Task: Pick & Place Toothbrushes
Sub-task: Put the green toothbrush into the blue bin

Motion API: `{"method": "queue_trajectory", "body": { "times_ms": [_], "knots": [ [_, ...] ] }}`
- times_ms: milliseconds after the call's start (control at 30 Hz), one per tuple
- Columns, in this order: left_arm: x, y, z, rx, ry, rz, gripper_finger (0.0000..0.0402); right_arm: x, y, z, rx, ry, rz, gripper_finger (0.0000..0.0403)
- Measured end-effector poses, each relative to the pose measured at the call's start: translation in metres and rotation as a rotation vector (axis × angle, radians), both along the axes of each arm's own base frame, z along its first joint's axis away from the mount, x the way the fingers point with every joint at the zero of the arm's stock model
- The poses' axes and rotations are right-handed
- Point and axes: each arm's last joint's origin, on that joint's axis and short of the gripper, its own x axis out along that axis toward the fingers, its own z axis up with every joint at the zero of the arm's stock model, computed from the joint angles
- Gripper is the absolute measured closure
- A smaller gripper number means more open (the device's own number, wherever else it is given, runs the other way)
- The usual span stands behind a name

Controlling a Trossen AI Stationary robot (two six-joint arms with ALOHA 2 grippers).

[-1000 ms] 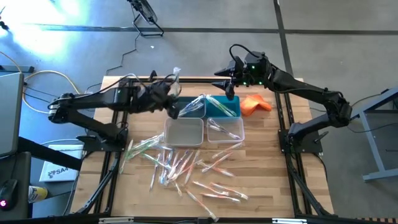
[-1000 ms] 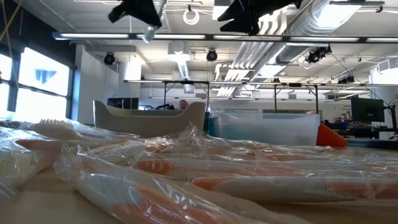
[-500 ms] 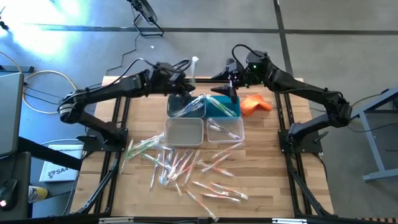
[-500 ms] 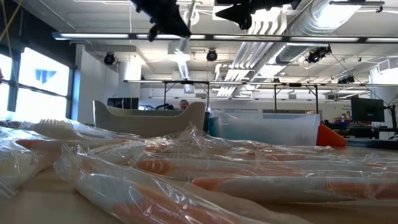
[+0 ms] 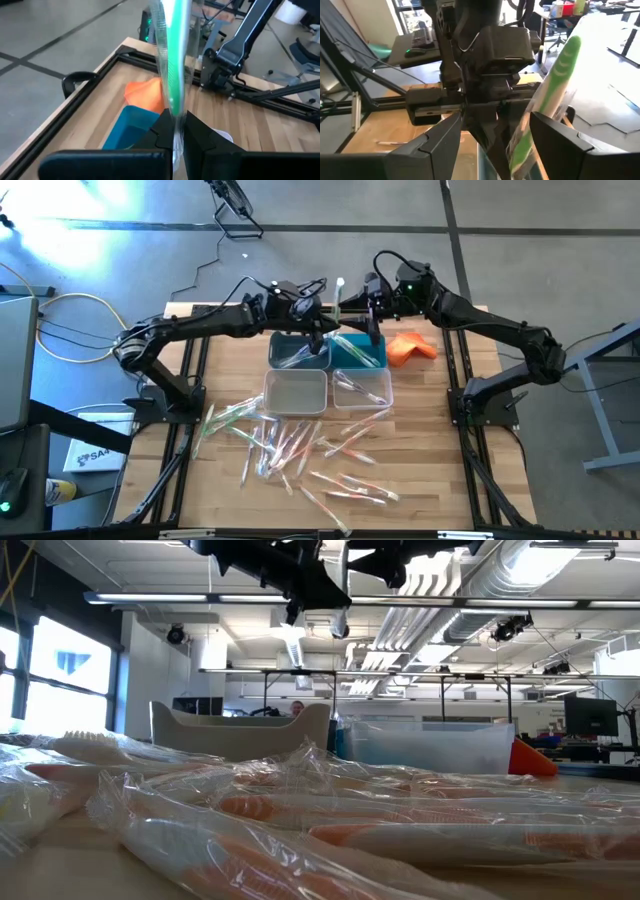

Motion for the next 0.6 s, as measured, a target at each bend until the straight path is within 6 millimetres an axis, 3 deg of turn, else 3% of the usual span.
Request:
{"method": "queue_trajectory", "body": {
  "times_ms": [433,600],
  "knots": [
    [0.000,-0.003,0.003,-0.002,-0.028,-0.047,0.0394,-0.005,-0.001,-0.014,0.090,0.139,-0.038,0.0172],
    [0.001,-0.005,0.004,-0.008,-0.033,-0.078,0.0394,-0.003,-0.003,-0.009,0.046,0.098,-0.085,0.0172]
  ]
}}
